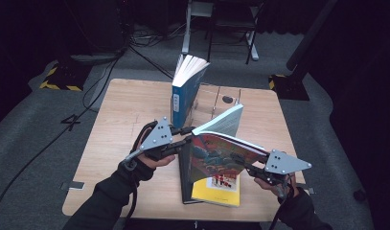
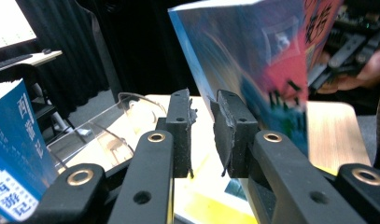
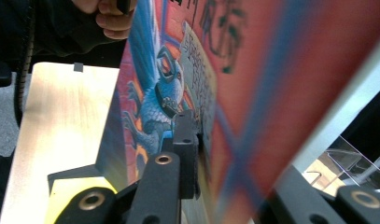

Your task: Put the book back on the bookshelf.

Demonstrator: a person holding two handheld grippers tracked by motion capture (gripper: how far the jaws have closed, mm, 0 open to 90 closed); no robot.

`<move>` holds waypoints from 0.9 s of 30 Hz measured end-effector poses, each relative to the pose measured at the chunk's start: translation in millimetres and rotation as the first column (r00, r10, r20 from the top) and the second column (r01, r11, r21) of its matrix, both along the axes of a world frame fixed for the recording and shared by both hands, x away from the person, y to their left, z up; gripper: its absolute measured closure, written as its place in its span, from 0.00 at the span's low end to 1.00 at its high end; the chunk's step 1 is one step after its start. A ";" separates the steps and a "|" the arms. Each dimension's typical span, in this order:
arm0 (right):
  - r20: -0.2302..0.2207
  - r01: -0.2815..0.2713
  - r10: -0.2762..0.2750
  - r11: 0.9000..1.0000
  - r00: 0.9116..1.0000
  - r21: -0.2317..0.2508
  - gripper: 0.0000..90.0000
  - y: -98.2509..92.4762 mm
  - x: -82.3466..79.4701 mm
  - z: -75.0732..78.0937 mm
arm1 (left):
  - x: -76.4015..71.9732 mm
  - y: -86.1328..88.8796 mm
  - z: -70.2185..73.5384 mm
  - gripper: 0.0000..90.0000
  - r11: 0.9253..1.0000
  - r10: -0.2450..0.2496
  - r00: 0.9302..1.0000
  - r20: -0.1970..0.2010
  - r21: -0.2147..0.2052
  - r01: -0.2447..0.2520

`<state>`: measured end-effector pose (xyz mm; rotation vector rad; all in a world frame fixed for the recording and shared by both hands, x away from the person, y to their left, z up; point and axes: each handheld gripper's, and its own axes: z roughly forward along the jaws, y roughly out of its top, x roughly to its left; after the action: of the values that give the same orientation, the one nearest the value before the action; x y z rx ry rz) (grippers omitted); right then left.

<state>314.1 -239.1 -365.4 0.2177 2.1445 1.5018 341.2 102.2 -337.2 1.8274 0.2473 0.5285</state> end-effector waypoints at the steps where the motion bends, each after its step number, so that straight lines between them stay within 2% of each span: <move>1: 0.002 -0.006 0.006 1.000 1.000 0.004 0.89 -0.2 -2.0 -0.5 | -2.5 0.3 -1.3 0.83 1.000 0.010 1.000 0.012 0.014 -0.010; 2: 0.004 -0.014 0.014 1.000 1.000 0.007 0.91 0.0 -4.5 -1.3 | -4.7 1.3 -2.6 0.82 0.999 0.020 1.000 0.014 0.031 -0.020; 3: 0.017 -0.025 0.025 1.000 1.000 -0.002 0.92 0.0 -7.0 -1.8 | -6.1 1.9 -4.0 0.79 0.999 0.020 1.000 0.006 0.028 -0.020; 7: 0.007 -0.031 0.031 0.999 0.999 -0.005 0.93 -1.0 -10.0 -1.9 | -11.4 6.0 -12.3 0.71 0.998 0.045 0.999 -0.009 0.041 -0.045; 11: 0.008 -0.029 0.029 1.000 1.000 -0.005 0.93 -1.5 -11.3 -2.3 | -12.8 8.2 -21.2 0.52 0.996 0.079 0.994 -0.070 0.054 -0.076; 15: 0.005 -0.024 0.024 1.000 1.000 -0.004 0.93 -1.4 -11.3 -2.2 | -15.3 11.8 -32.8 0.44 0.993 0.099 0.990 -0.104 0.069 -0.092; 16: 0.002 -0.027 0.027 1.000 1.000 -0.002 0.93 -1.6 -11.4 -2.4 | -15.6 13.1 -35.9 0.40 0.993 0.096 0.989 -0.116 0.079 -0.088; 18: 0.001 -0.028 0.028 1.000 1.000 -0.001 0.93 -1.8 -11.5 -2.4 | -16.7 15.2 -41.7 0.38 0.992 0.096 0.989 -0.114 0.097 -0.085; 20: 0.001 -0.025 0.025 1.000 1.000 -0.001 0.93 -1.7 -11.8 -2.4 | -17.4 17.8 -47.4 0.36 0.992 0.068 0.989 -0.130 0.110 -0.054; 22: 0.002 -0.024 0.024 1.000 1.000 -0.001 0.92 -1.6 -12.6 -2.5 | -20.6 18.2 -52.2 0.35 0.993 0.058 0.992 -0.115 0.106 -0.046; 24: 0.004 -0.019 0.019 1.000 1.000 -0.001 0.92 -1.4 -13.9 -2.7 | -23.1 15.9 -55.0 0.36 0.994 0.017 0.994 -0.111 0.107 -0.005; 27: 0.010 -0.016 0.016 1.000 1.000 -0.005 0.91 -2.0 -14.9 -2.5 | -24.6 6.7 -59.7 0.37 0.993 -0.018 0.992 -0.129 0.115 0.033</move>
<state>299.2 -241.0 -368.0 0.1914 2.1468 1.5033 316.6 108.9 -396.9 1.9784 0.2840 0.4158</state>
